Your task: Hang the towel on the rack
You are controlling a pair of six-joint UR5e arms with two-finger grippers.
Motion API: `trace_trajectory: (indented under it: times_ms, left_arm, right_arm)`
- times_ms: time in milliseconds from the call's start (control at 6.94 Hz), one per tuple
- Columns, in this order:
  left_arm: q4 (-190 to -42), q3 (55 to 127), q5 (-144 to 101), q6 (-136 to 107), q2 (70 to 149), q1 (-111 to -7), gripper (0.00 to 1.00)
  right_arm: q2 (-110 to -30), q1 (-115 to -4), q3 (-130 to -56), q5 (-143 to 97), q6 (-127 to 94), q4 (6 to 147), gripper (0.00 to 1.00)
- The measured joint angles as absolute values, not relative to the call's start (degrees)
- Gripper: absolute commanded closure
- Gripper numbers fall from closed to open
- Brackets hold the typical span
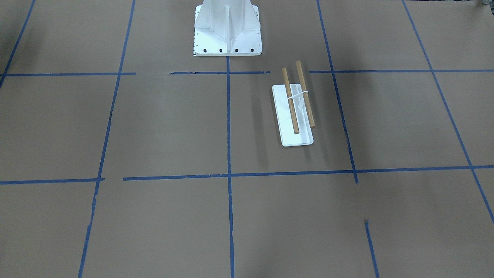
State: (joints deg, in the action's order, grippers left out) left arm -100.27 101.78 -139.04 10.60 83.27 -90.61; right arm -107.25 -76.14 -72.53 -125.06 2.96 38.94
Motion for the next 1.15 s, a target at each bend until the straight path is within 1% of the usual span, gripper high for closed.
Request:
trace_trajectory:
  times_ms: [144, 576, 720, 864, 1152]
  left_arm:
    - [-100.28, 101.79, -139.04, 10.62, 83.25, -90.62, 0.0]
    - [-100.23, 101.94, -138.98, 10.74, 83.26, -90.61, 0.0]
    - [-100.29, 102.25, -138.97, 10.85, 83.39, -90.59, 0.0]
    - [-100.95, 102.59, -138.89, 10.91, 83.91, -90.53, 0.0]
    - [-102.54, 102.4, -138.28, 10.64, 86.58, -90.21, 0.0]
  right_arm:
    - [-107.24, -76.14, -72.47, -124.91, 3.11, 38.93, 1.0]
    - [-107.28, -76.29, -72.96, -125.05, 4.49, 38.42, 1.0]
    - [-107.38, -76.4, -74.19, -125.4, 4.71, 38.07, 1.0]
    - [-107.4, -76.85, -76.78, -125.71, 4.77, 38.02, 1.0]
    - [-106.4, -77.92, -85.65, -125.84, 3.53, 41.55, 1.0]
